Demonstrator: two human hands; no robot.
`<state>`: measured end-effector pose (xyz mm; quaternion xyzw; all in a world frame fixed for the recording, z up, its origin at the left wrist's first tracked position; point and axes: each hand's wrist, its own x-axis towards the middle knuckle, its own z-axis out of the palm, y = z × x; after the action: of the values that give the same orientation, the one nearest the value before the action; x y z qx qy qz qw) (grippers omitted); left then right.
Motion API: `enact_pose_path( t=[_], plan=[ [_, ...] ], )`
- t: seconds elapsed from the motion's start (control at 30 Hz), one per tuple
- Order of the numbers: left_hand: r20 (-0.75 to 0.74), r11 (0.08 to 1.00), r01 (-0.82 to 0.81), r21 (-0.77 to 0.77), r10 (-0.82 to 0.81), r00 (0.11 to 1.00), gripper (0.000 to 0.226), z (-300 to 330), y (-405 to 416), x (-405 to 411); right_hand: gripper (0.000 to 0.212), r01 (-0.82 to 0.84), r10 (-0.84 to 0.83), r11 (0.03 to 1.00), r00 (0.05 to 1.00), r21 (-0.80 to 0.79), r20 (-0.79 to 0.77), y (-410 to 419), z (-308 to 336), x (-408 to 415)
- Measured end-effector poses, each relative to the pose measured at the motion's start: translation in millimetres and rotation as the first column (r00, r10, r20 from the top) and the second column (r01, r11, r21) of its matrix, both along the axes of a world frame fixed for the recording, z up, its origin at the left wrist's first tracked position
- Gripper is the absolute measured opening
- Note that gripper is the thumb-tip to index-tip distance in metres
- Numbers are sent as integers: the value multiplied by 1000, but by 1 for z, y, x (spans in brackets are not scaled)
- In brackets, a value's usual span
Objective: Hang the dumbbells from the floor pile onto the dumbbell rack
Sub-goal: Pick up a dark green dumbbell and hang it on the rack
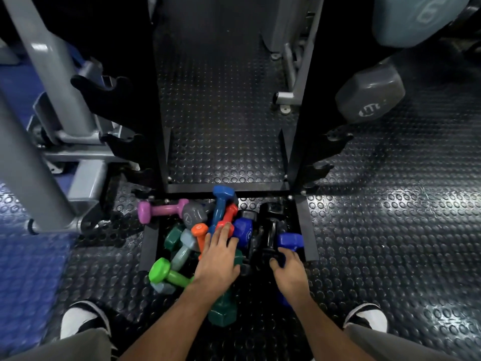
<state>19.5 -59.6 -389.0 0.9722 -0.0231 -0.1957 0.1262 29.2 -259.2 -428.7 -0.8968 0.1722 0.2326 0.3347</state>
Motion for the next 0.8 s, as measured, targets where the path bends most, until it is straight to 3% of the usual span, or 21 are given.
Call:
enact_pose_path(
  t=[0.3, 0.5, 0.6, 0.67, 0.8],
  plan=[
    [276, 961, -166, -223, 226, 934, 52, -4, 26, 0, 51, -112, 102, 992, 985, 63, 136, 47, 16, 16],
    [147, 840, -465, -279, 516, 844, 68, -6, 67, 45, 53, -129, 115, 988, 981, 82, 159, 44, 24, 20],
    [14, 742, -593, -313, 628, 778, 79, -10, 90, 66, 54, -123, 110, 990, 982, 76, 154, 37, 23, 22],
    [-62, 717, -612, -334, 632, 773, 80, -12, 99, 76, 54, -115, 103, 990, 984, 76, 144, 34, 22, 23],
    [-148, 762, -567, -314, 551, 822, 67, -11, 101, 88, 54, -106, 95, 991, 988, 87, 124, 33, 19, 24]
  ],
)
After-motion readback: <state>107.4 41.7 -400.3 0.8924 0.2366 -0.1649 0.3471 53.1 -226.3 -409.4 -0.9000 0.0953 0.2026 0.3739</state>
